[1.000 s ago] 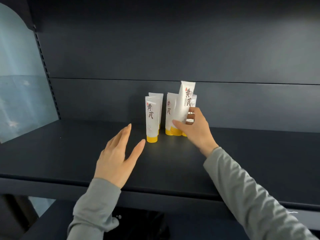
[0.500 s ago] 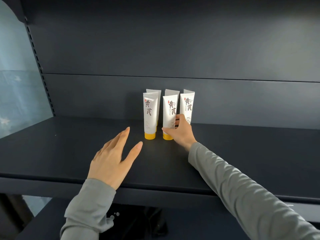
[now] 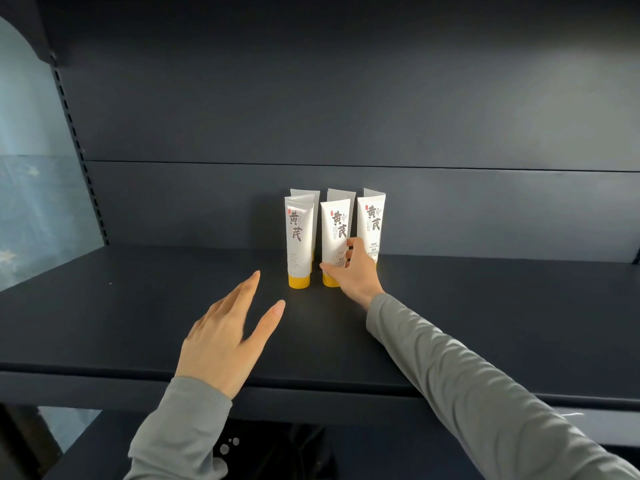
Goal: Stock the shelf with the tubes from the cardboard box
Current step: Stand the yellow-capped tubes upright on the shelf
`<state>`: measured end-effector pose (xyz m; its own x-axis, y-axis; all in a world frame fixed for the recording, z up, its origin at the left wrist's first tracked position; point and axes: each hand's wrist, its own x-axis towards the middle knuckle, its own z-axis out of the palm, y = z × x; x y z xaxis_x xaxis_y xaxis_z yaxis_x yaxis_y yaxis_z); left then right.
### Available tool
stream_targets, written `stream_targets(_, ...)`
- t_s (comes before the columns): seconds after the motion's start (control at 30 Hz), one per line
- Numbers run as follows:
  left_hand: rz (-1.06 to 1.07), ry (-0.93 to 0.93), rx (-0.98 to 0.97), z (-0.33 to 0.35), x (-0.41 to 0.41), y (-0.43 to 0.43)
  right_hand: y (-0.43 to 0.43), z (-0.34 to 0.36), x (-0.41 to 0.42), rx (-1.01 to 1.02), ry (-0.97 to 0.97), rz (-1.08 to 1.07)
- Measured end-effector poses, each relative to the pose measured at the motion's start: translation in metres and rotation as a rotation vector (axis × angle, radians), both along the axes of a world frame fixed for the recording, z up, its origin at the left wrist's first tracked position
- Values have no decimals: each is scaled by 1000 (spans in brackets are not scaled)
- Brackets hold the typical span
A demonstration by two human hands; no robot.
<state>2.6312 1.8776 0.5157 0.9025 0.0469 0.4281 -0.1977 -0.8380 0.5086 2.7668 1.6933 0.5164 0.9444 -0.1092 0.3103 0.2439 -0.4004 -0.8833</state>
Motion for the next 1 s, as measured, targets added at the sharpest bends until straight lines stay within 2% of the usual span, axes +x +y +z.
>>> stream_targets(0.27, 7, 38, 69, -3, -3, 8, -2, 3, -6, -27, 49, 10)
stream_targets(0.43, -16, 90, 107, -7, 0, 15, -21, 15, -29, -249, 83, -2)
stream_targets(0.53, -21, 97, 122, -9, 3, 18, -41, 20, -54, -404, 49, -81)
stream_targets(0.77, -78, 80, 119, -10, 4, 14, -97, 4, -142, -573, -45, -368)
stream_targets(1.0, -114, 82, 132, -5, -5, 7, -136, -11, -208, -718, 120, -513)
